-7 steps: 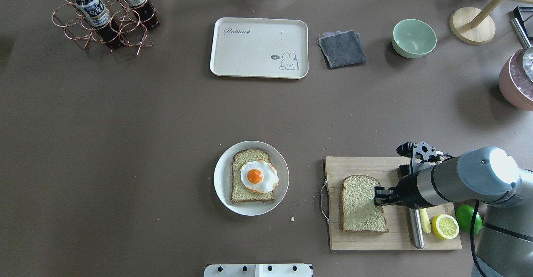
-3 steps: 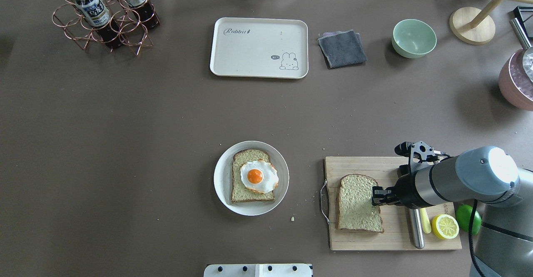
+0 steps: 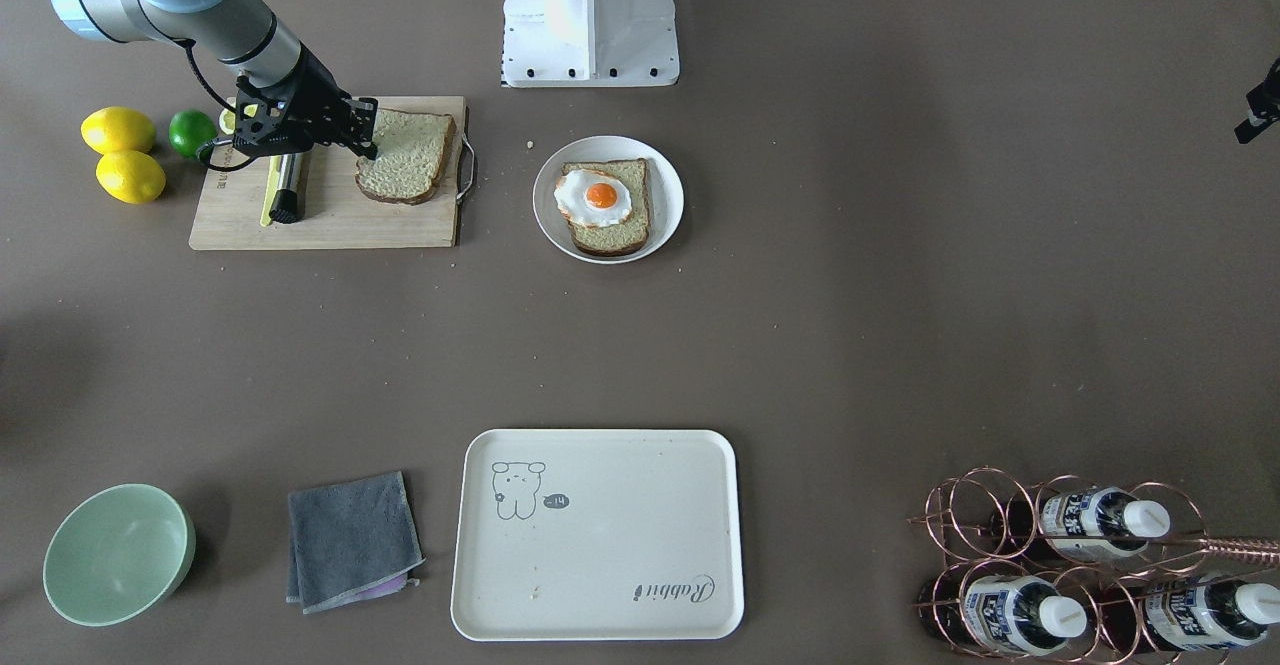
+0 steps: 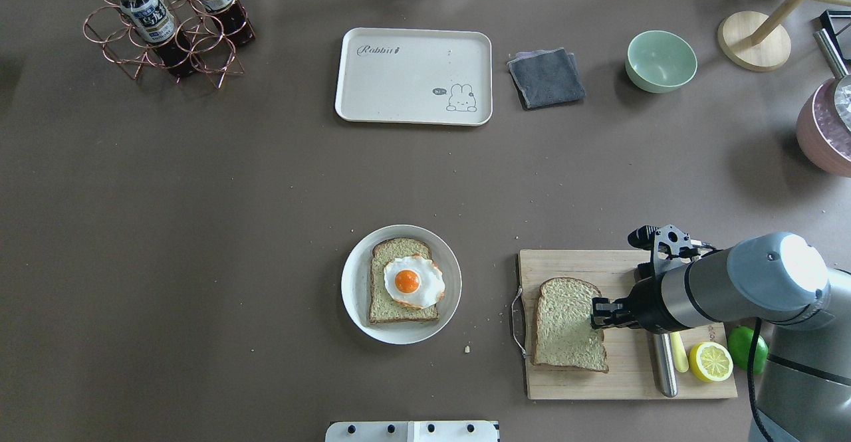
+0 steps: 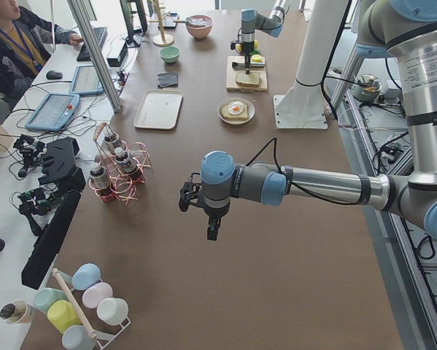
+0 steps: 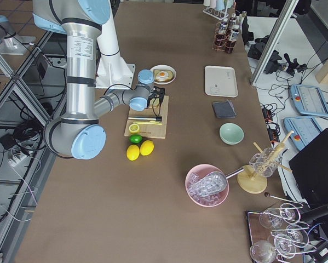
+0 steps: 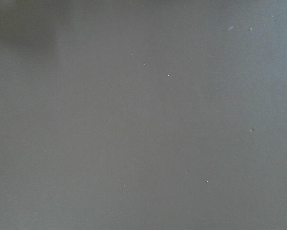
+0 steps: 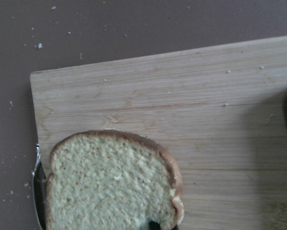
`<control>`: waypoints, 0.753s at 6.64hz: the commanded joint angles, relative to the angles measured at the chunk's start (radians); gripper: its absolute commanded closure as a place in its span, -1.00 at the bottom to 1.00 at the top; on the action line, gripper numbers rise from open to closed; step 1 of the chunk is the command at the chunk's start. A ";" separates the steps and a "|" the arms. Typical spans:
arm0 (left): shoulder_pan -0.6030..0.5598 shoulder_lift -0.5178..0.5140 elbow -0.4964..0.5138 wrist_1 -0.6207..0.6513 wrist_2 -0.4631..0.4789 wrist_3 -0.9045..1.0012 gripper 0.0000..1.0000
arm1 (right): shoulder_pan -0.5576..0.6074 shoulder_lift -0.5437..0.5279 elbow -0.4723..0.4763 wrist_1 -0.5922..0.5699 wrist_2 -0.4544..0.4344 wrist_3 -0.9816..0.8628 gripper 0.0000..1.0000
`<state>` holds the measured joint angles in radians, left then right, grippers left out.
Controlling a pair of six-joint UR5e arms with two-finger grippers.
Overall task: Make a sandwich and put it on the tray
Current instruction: 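Grasp the edge of the plain bread slice with the right gripper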
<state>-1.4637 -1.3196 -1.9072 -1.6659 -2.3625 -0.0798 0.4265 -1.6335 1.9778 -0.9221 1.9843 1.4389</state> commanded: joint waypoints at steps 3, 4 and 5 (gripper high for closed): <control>-0.012 0.011 -0.012 0.002 -0.004 0.000 -0.96 | 0.020 0.006 0.042 0.000 0.059 -0.002 1.00; -0.012 0.011 -0.012 0.002 -0.004 0.000 -0.96 | 0.034 0.018 0.042 0.000 0.073 -0.003 1.00; -0.012 0.011 -0.012 0.002 -0.004 0.000 -0.96 | 0.052 0.027 0.042 0.000 0.097 -0.003 1.00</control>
<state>-1.4756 -1.3090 -1.9182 -1.6646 -2.3667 -0.0798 0.4582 -1.6175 2.0191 -0.9219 2.0551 1.4363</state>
